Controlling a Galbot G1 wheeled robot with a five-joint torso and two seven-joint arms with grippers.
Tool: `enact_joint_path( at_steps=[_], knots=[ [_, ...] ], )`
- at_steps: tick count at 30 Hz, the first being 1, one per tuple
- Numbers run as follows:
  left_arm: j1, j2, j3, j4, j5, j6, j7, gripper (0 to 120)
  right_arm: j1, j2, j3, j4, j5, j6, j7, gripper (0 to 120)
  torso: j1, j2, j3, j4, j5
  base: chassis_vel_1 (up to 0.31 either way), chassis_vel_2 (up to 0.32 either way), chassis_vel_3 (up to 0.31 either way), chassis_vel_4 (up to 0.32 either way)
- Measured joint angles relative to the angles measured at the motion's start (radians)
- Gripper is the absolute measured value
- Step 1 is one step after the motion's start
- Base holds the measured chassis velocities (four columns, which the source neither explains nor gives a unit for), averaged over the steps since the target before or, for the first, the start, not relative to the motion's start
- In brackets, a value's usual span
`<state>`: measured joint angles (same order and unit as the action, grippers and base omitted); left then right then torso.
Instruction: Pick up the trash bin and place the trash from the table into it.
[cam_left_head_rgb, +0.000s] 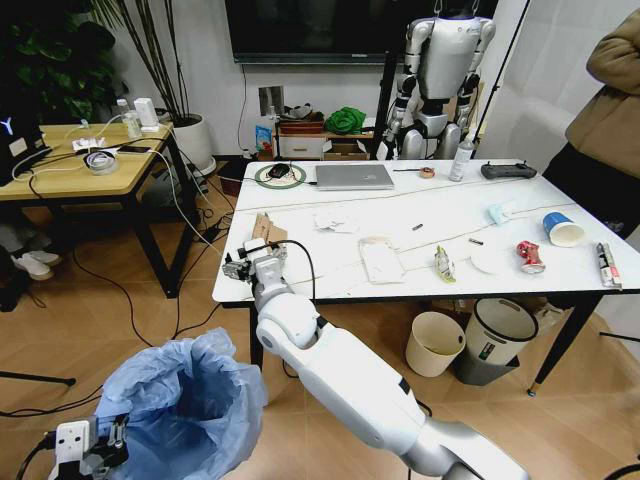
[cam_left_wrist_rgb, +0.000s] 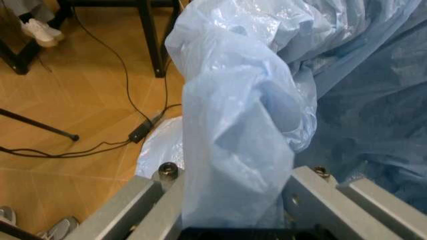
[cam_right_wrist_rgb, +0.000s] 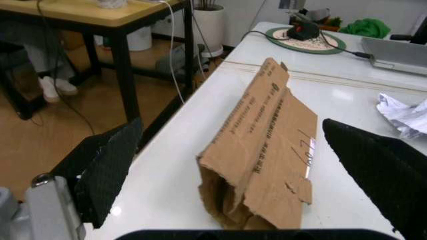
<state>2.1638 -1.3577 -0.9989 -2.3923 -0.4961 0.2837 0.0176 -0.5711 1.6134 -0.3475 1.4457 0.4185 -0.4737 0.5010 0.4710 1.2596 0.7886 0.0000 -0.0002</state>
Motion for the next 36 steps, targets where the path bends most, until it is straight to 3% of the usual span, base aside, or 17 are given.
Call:
enact_joint_path(
  at_steps=[29, 33, 36],
  knots=[
    [0.0, 0.004, -0.034, -0.01, -0.027, 0.004, 0.003, 0, 0.068, -0.005, -0.042, -0.141, 0.001, 0.025, -0.033, 100, 0.0, 0.0, 0.0, 0.0, 0.0002, 0.0, 0.0, 0.0, 0.0],
    [0.001, 0.002, -0.034, -0.012, -0.027, 0.004, 0.002, 0, 0.066, -0.005, -0.053, -0.157, 0.0, 0.059, -0.061, 90, 0.0, 0.0, 0.0, 0.0001, 0.0002, 0.0, 0.0, 0.0, 0.0],
    [0.004, 0.001, -0.04, -0.013, -0.029, 0.004, 0.002, 0, 0.066, -0.005, -0.048, -0.168, -0.007, 0.075, -0.082, 75, 0.0, 0.0, 0.0, 0.0001, 0.0002, 0.0, 0.0, 0.0, 0.0]
  ],
)
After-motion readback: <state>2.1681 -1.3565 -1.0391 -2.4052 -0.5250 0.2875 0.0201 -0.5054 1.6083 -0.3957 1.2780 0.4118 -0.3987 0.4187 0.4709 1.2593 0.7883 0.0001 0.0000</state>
